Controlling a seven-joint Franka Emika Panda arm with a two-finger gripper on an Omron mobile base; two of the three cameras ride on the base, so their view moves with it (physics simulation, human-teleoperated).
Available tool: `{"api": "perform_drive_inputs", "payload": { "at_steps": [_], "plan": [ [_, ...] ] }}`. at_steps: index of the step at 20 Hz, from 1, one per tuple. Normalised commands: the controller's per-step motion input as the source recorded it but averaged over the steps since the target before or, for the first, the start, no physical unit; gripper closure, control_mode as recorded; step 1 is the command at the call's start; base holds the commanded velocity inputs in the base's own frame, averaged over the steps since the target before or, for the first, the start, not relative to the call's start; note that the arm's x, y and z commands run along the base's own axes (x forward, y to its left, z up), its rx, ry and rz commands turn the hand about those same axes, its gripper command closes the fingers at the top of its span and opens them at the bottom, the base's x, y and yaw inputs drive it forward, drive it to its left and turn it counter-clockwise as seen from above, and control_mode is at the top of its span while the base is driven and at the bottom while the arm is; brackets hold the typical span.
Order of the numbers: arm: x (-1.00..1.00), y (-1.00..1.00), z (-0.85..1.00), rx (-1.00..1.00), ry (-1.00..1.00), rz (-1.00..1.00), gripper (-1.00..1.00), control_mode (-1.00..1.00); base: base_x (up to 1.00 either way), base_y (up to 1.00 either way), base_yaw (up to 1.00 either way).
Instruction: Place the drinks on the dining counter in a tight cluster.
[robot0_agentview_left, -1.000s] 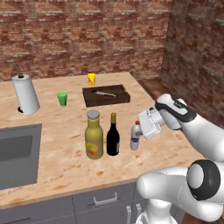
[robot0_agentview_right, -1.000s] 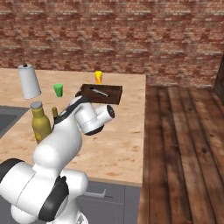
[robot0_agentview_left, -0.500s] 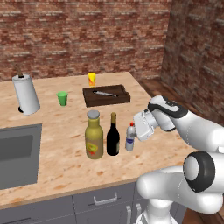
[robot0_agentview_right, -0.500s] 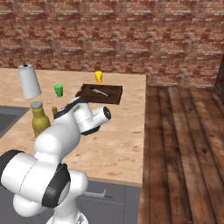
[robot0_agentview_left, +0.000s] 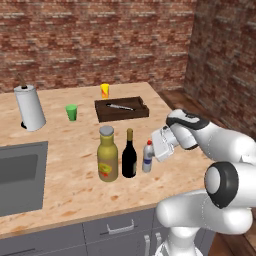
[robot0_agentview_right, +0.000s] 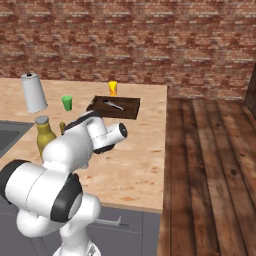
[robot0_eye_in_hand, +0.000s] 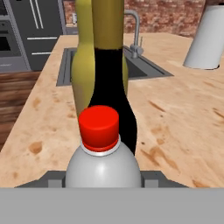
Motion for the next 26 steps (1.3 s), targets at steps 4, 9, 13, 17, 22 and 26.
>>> {"api": "perform_drive_inputs", "payload": {
  "at_steps": [4, 9, 13, 17, 22, 26],
  "plan": [
    [0.0, 0.03, -0.26, 0.0, 0.0, 0.0, 1.0, -1.0, 0.0, 0.0, 0.0],
    [0.0, 0.08, -0.24, 0.0, 0.0, 0.0, 1.0, -1.0, 0.0, 0.0, 0.0],
    [0.09, 0.02, -0.05, 0.0, 0.0, 0.0, 1.0, -1.0, 0.0, 0.0, 0.0],
    [0.05, 0.0, -0.01, 0.0, 0.0, 0.0, 1.0, -1.0, 0.0, 0.0, 0.0],
    [0.0, 0.0, 0.0, 0.0, 0.0, 0.0, 1.0, -1.0, 0.0, 0.0, 0.0],
    [0.0, 0.0, 0.0, 0.0, 0.0, 0.0, 1.0, -1.0, 0.0, 0.0, 0.0]
  ]
}}
